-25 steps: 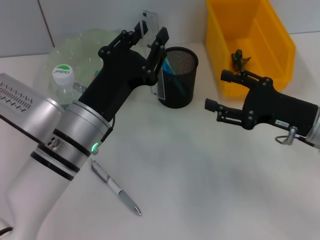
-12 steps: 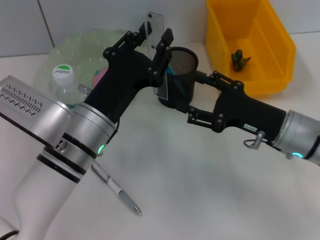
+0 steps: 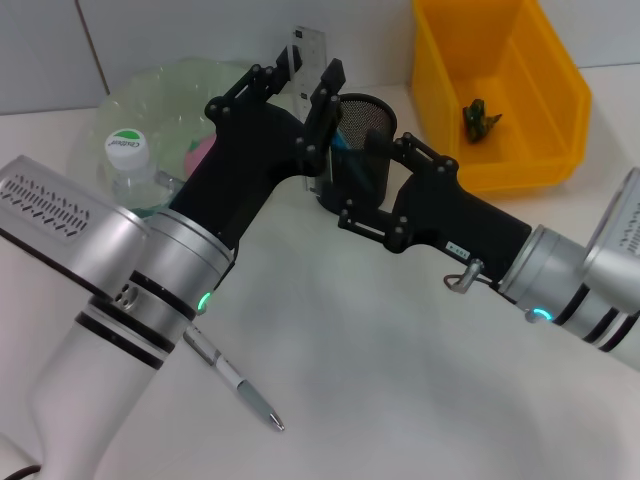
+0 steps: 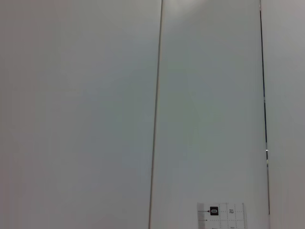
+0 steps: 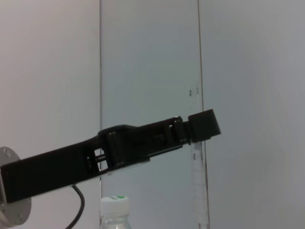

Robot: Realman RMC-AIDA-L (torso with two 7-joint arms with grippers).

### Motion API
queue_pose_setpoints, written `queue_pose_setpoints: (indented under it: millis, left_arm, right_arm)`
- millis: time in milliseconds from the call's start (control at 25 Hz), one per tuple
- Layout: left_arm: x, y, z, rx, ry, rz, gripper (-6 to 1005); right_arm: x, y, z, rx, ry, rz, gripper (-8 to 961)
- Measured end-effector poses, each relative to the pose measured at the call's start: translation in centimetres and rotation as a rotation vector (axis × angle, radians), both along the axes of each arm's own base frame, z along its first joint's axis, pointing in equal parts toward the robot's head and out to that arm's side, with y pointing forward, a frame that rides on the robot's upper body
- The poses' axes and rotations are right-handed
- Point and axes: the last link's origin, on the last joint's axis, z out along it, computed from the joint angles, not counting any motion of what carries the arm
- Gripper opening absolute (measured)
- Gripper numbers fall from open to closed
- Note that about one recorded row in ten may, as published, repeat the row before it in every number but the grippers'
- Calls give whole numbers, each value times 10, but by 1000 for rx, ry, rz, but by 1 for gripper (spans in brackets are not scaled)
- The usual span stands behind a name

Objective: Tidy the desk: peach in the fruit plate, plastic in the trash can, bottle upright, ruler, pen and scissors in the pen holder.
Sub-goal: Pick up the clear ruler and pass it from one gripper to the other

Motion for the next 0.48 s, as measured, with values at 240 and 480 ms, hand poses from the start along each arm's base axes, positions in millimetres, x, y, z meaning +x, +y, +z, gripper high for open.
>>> queue_pose_setpoints:
  millis: [240,480]
  left_arm:
    - [3,-1,-2,5,12,-10,396]
    - [4,-1,-2,6,12,-12,397]
  right_arm:
    - [-5,-2,-7,11,-5,4,731]
    - [-6,-2,-12,34,-18,-14,728]
